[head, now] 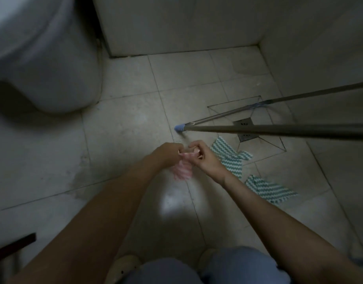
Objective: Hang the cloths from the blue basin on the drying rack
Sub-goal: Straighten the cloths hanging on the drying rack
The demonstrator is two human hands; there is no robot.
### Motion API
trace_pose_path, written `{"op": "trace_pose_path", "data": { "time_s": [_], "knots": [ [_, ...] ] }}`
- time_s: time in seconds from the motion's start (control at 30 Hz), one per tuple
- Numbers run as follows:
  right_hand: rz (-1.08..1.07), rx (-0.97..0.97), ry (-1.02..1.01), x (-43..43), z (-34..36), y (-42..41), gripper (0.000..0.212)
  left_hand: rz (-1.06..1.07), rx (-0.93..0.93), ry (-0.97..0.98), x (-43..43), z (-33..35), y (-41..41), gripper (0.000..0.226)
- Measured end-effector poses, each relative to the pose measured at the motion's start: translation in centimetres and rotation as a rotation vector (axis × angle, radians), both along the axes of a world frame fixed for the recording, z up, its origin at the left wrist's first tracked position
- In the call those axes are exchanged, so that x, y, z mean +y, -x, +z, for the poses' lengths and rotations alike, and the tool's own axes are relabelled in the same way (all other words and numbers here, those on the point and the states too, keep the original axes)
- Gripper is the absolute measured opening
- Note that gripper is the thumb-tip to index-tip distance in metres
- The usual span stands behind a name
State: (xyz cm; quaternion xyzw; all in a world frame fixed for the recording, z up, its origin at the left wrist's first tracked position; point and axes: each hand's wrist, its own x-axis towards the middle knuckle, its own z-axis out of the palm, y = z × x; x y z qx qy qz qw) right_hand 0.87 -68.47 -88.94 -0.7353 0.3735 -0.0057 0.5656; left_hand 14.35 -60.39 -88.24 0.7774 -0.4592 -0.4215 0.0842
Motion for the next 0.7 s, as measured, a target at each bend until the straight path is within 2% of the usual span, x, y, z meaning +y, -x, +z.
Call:
{"op": "trace_pose_path", "data": {
  "time_s": [0.13,0.23,0.37,0.57,0.7],
  "knots": [
    [0.07,0.06,0.045,3.2,5.3,-2.4,0.004,0.017,-0.055,-0.039,3.1,7.0,-2.2,0.022],
    [0.008,0.065,0.05,5.8,9.8,-4.2,0.013,0.065,-0.082,-0.055,5.2,12.4,-4.1,0.028],
    [-0.094,-0.016,0.048,9.0,17.5,-6.6,0.012,0.134,-0.125,-0.046,8.3,20.9,-6.0,0.029],
    [-0.19,-0.114,-0.032,13.1,29.4,-8.9,0.019,0.367,-0.05,-0.017,12.4,33.2,-7.0,0.026],
    [-0.166,-0.158,0.072,13.6,39.1,-10.0,0.006,0.523,0.03,0.09,14.3,42.0,-6.4,0.018]
  ]
}}
